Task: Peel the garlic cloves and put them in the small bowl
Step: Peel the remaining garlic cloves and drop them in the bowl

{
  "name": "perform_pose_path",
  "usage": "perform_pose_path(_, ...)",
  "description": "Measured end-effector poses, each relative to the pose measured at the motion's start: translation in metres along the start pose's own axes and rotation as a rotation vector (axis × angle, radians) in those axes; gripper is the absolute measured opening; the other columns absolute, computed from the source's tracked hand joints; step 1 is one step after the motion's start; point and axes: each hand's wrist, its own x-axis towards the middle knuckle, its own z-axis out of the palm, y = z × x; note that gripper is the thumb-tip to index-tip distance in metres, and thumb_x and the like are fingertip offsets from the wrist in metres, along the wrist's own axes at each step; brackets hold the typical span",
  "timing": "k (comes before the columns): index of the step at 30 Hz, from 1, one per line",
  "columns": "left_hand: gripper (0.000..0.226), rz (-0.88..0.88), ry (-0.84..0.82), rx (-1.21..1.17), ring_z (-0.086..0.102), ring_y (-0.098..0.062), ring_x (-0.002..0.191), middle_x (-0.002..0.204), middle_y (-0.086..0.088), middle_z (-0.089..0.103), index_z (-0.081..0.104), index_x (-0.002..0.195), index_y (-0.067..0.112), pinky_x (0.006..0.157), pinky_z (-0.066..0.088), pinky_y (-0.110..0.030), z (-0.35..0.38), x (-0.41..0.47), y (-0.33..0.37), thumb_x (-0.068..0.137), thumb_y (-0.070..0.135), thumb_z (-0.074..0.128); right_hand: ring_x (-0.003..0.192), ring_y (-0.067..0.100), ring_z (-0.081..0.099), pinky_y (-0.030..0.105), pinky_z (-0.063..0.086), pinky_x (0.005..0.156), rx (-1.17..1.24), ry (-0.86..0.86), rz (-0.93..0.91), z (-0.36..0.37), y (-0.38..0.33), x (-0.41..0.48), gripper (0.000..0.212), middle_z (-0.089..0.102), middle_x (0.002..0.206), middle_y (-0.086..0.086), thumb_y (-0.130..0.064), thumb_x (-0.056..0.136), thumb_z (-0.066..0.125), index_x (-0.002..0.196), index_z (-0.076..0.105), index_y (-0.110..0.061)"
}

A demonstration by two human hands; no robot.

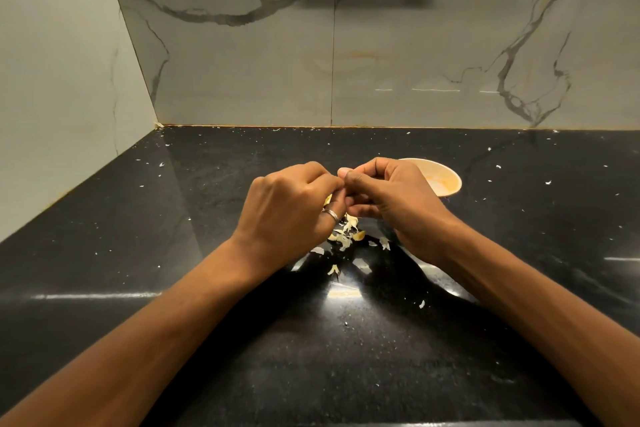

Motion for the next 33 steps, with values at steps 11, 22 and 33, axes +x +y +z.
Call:
perform_pose_path(11,0.018,-0.105,0.079,-0.057,0.061,-0.018,0.060,0.078,0.003,0.068,0.074,0.081,0.016,0.049,0.049,-0.037,-0.0016,0.0027,0.0062,0.091,0.030,0.068,0.064,0.012,0.062,0.020,0.053,0.057,0.166,-0.013,-0.006,0.0009,0.0012,0.0022,0.026,0.072,0.078,0.006,-0.020,0.078,0.076,0.097,0.070,-0.004)
perform_pose_path(22,0.028,-0.244,0.054,-0.289,0.063,-0.014,0.062,0.074,0.004,0.068,0.076,0.083,0.016,0.059,0.053,-0.038,-0.0012,0.0039,0.0073,0.087,0.039,0.060,0.061,0.011,0.061,0.018,0.045,0.050,0.204,-0.002,0.028,0.0014,0.0040,0.0060,0.032,0.070,0.073,0.007,-0.025,0.071,0.078,0.089,0.067,-0.002)
perform_pose_path(33,0.028,-0.233,0.011,-0.299,0.060,-0.012,0.061,0.070,0.007,0.063,0.070,0.075,0.019,0.059,0.051,-0.038,0.0000,0.0028,0.0040,0.087,0.042,0.060,0.060,0.009,0.061,0.015,0.051,0.052,0.183,-0.019,0.071,0.0019,0.0049,0.0051,0.027,0.068,0.074,0.008,-0.026,0.071,0.078,0.085,0.070,-0.003)
